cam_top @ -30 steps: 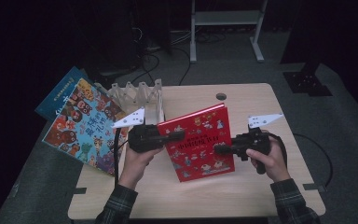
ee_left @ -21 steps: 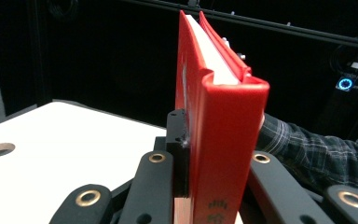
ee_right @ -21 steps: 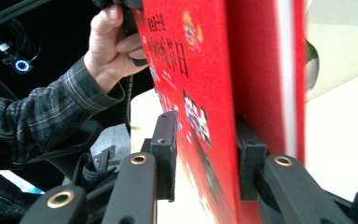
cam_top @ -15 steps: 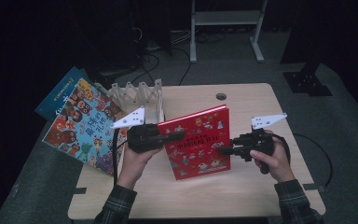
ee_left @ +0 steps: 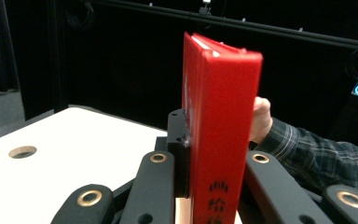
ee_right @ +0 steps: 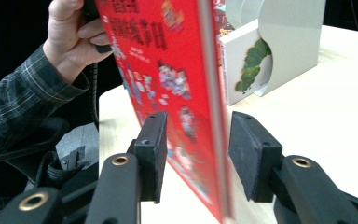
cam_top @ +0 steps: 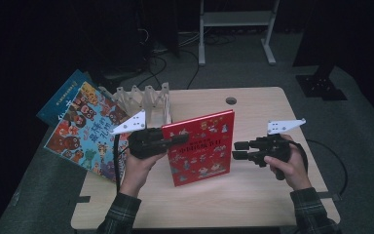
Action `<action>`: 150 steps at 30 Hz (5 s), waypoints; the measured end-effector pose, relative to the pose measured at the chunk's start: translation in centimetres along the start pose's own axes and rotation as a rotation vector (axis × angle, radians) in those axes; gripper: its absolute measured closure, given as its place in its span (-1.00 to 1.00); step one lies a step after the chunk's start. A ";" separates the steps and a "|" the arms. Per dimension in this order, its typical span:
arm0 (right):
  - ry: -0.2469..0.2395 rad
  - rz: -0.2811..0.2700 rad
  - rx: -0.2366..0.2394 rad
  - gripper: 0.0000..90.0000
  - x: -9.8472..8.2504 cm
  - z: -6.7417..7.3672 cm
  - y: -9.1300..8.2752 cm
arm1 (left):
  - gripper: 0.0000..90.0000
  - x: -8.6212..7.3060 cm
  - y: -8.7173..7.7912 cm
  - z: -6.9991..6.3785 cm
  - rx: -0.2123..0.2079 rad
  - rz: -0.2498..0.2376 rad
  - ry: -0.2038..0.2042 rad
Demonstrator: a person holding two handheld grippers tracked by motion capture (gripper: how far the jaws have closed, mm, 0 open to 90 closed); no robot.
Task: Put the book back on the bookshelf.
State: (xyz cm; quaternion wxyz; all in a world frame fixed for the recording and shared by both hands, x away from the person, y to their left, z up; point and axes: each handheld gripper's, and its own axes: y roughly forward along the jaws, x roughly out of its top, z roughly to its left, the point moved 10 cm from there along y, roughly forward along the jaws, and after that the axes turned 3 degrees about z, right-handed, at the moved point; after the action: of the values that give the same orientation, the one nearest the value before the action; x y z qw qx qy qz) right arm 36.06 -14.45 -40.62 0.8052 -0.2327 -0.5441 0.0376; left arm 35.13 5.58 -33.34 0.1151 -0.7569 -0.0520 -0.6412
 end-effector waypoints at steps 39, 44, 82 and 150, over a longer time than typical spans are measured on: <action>0.153 0.330 -0.768 -0.49 -13.0 -13.3 -2.4 | 0.78 0.7 -4.7 1.6 0.277 0.023 -0.011; 0.178 0.316 -0.769 -0.55 -13.4 -13.8 -2.5 | 0.78 0.9 -6.3 2.0 0.337 0.013 -0.016; 0.194 0.234 -0.765 -0.72 -13.6 -14.2 -2.3 | 0.78 0.1 -16.9 6.4 0.816 -0.101 0.001; 0.195 0.234 -0.765 -0.73 -13.6 -14.4 -2.4 | 0.78 -1.9 -13.4 20.6 1.031 -0.108 -0.013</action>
State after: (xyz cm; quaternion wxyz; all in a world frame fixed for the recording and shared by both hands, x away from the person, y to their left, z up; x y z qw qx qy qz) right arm 43.01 -25.63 -55.61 0.6985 -0.5781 -0.4101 -0.0985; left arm 51.55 23.66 -36.85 0.4395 -0.6022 -0.4008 -0.5325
